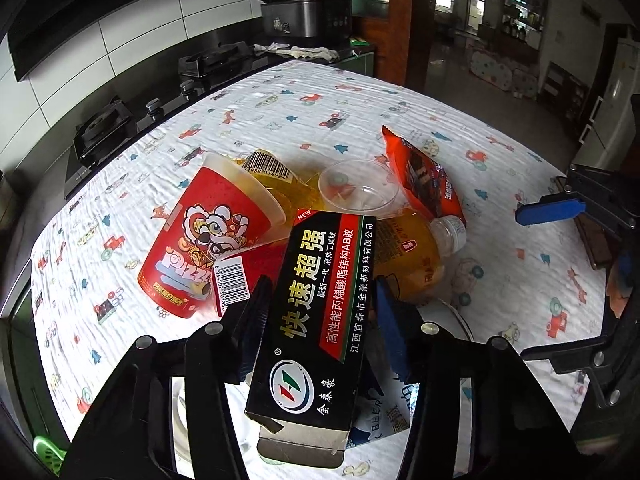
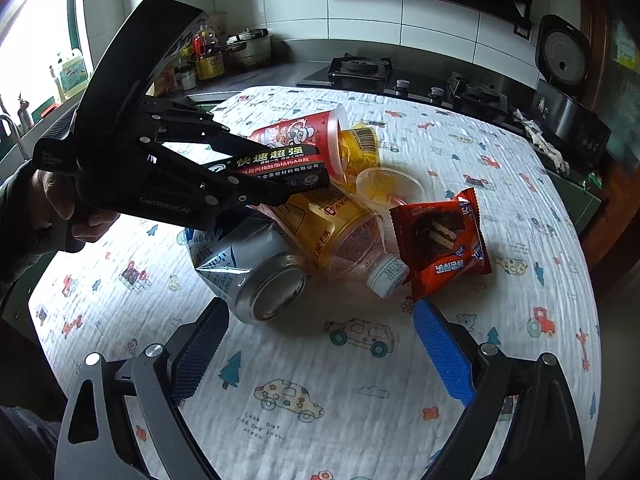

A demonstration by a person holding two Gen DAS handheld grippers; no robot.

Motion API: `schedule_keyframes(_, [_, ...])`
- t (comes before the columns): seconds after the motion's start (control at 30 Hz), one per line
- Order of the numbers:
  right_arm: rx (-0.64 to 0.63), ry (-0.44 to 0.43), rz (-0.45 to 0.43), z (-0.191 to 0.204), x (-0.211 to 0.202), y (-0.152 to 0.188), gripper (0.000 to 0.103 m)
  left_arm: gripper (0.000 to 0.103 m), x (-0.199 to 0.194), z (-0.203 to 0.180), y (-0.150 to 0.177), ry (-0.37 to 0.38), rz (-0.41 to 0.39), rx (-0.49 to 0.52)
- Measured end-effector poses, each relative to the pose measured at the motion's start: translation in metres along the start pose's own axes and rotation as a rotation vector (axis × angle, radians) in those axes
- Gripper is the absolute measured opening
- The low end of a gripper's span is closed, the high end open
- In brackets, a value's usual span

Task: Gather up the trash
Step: 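Grasp the black box with the left tool, then lift the black box with the left tool while the right tool grasps the blue-white can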

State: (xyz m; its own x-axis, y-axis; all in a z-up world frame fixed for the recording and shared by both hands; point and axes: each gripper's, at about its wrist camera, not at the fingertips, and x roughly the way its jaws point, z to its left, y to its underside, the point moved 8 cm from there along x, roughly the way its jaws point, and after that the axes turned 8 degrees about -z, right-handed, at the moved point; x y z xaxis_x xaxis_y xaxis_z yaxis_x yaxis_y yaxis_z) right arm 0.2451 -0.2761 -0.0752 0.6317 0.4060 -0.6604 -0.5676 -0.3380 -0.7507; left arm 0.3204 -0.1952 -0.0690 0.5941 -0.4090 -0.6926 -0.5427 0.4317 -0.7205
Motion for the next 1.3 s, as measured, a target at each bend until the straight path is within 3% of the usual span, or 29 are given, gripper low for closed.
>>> schedule_keyframes(0.23, [-0.051,-0.031,0.012,0.016,0.006,-0.003,0.09,0.048,-0.017,0.001,-0.003,-0.005,-0.043,-0.004])
schedule_keyframes(0.63, [-0.171,-0.148,0.054,0.063,0.046,-0.015,0.09,0.048,-0.08,0.045,0.008,-0.057,-0.134,-0.131])
schedule_keyframes(0.83, [-0.179,-0.152,0.088,0.069,0.058,-0.012,0.091,0.048,-0.1,0.072,0.028,-0.099,-0.145,-0.182])
schedule_keyframes(1.07, [-0.245,-0.204,0.126,0.094,0.043,0.003,0.091,0.048,-0.112,0.099,0.049,-0.13,-0.142,-0.243])
schedule_keyframes(1.3, [-0.243,-0.186,0.137,0.098,0.053,-0.013,0.091,0.048,-0.121,0.112,0.065,-0.151,-0.141,-0.28])
